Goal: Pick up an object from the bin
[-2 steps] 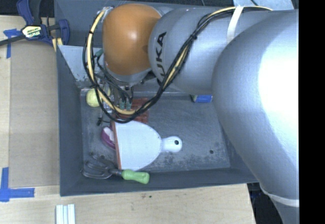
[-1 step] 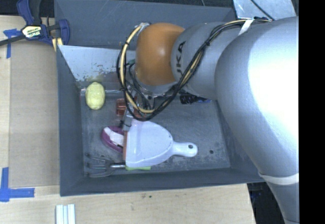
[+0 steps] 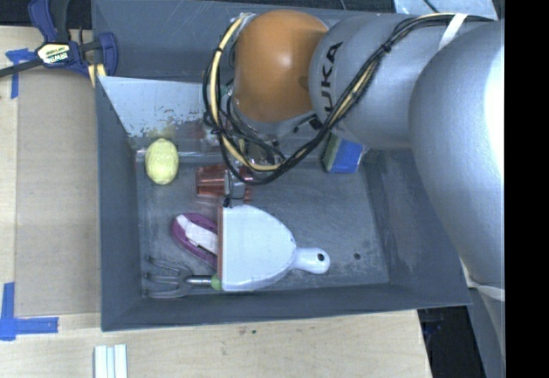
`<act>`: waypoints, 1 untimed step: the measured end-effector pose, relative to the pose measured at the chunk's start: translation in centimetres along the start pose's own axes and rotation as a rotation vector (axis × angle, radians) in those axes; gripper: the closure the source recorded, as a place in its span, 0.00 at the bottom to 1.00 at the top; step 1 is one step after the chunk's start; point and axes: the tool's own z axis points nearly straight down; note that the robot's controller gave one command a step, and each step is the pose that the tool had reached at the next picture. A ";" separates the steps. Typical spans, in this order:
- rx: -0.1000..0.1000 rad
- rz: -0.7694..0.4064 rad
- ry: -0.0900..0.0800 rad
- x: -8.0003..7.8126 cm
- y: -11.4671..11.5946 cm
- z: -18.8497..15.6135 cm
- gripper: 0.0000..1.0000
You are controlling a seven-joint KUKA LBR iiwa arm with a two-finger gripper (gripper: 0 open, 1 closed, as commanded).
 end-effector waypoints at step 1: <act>0.001 0.538 0.002 0.7 -4.2 1.2 0.00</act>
Offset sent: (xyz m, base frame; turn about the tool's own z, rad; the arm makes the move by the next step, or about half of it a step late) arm 0.0020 -0.0430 -0.0498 0.1926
